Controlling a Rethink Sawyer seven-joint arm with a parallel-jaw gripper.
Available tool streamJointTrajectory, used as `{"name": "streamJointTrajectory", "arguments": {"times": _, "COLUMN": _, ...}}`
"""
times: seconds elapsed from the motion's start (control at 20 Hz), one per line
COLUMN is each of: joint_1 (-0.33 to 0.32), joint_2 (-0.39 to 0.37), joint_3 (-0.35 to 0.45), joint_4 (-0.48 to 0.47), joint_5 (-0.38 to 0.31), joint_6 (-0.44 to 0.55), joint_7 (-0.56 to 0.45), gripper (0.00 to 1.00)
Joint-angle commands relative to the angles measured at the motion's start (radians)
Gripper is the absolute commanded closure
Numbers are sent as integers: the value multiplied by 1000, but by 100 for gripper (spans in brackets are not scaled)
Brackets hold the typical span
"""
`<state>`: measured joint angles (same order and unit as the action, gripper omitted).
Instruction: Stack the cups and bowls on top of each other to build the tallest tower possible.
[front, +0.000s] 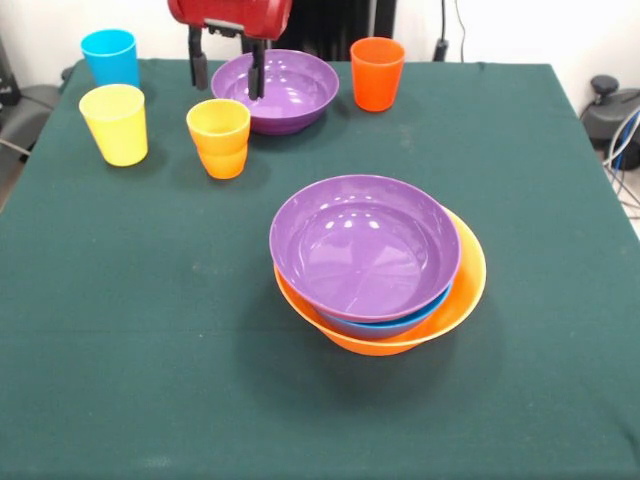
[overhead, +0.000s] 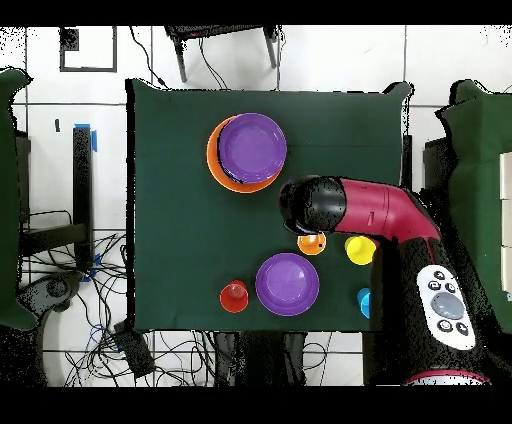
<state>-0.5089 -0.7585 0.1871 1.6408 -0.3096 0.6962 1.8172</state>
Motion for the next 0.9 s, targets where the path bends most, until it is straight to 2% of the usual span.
{"name": "streamJointTrajectory", "arguments": {"times": 0.05, "joint_1": 22, "joint_2": 103, "joint_3": 71, "joint_4": 66, "joint_5": -69, "joint_6": -146, "joint_7": -8, "gripper": 0}}
{"name": "streamJointTrajectory", "arguments": {"times": 0.6, "joint_1": 29, "joint_2": 171, "joint_3": 44, "joint_4": 43, "joint_5": -84, "joint_6": -221, "joint_7": -8, "gripper": 0}}
{"name": "streamJointTrajectory", "arguments": {"times": 0.9, "joint_1": 27, "joint_2": 171, "joint_3": 42, "joint_4": 71, "joint_5": -81, "joint_6": -252, "joint_7": 0, "gripper": 0}}
